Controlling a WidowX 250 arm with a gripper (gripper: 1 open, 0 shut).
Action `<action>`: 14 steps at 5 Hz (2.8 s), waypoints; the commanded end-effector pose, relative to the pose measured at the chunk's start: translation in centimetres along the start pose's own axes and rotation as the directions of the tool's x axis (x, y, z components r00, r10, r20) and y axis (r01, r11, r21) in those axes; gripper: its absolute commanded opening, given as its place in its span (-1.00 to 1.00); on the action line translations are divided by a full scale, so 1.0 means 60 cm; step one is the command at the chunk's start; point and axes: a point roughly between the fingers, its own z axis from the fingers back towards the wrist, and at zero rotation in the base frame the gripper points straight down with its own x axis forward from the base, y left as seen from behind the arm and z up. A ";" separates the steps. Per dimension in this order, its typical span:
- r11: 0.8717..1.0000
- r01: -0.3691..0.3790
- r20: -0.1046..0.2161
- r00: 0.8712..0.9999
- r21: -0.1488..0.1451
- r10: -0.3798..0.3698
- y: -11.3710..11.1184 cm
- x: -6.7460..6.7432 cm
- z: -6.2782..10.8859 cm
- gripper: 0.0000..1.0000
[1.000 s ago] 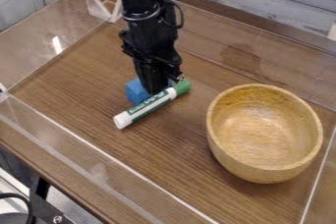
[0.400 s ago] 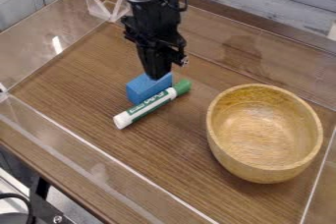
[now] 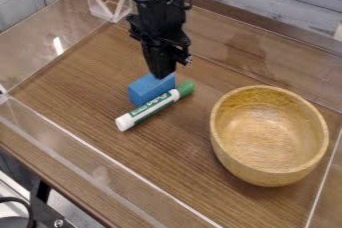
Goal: Put the blue block in the brown bowl
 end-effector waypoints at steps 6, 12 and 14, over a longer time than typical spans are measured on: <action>0.998 0.059 0.046 0.997 0.017 -0.060 0.025 0.031 0.008 -1.00; 0.995 0.101 0.049 0.994 0.012 -0.102 0.025 0.047 0.020 -1.00; 0.994 0.109 0.047 0.993 0.012 -0.109 0.023 0.048 0.027 -1.00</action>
